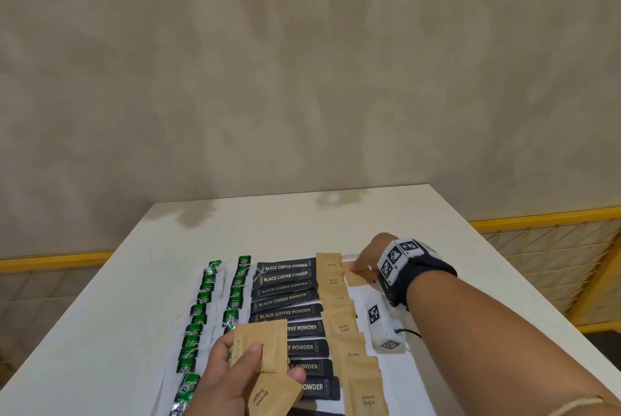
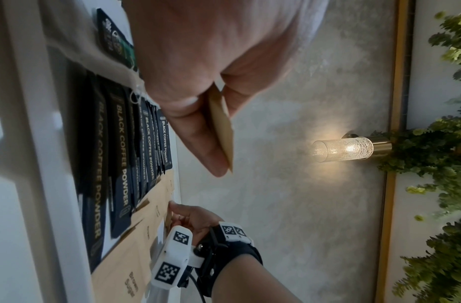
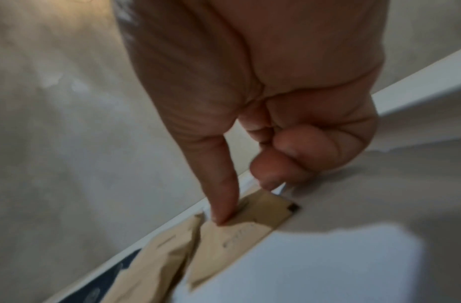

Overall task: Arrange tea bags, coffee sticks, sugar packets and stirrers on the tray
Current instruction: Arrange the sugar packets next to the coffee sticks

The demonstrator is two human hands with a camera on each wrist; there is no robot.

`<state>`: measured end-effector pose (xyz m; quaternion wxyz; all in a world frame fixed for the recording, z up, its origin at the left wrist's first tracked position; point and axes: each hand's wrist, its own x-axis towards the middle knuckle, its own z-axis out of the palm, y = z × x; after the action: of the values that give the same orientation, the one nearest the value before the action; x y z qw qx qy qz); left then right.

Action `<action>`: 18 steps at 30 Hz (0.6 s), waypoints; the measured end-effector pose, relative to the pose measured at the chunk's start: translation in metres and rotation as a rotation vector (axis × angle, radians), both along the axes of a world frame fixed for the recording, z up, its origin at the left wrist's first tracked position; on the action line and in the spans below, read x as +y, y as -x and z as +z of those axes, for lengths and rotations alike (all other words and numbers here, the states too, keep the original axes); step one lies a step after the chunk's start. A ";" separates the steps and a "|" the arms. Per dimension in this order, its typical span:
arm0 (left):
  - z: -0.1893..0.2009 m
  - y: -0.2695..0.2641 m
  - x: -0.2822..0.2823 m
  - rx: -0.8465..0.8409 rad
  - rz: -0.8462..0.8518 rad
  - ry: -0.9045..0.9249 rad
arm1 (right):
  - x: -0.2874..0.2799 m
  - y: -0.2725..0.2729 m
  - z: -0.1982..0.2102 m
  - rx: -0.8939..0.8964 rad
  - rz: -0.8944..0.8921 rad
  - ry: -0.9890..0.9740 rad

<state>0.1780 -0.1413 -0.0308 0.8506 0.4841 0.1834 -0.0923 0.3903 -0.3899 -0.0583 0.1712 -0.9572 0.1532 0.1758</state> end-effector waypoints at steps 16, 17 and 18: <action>-0.003 -0.003 0.000 -0.017 0.040 -0.002 | -0.002 0.010 0.012 0.015 -0.086 -0.071; -0.004 -0.004 0.000 -0.013 0.044 -0.022 | 0.000 0.012 0.012 0.034 -0.114 -0.128; -0.003 -0.004 -0.001 -0.010 0.042 -0.038 | 0.001 0.013 0.010 0.034 -0.129 -0.166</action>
<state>0.1824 -0.1422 -0.0343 0.8439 0.4966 0.1911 -0.0686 0.3777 -0.3893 -0.0478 0.2585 -0.9247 0.2024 0.1929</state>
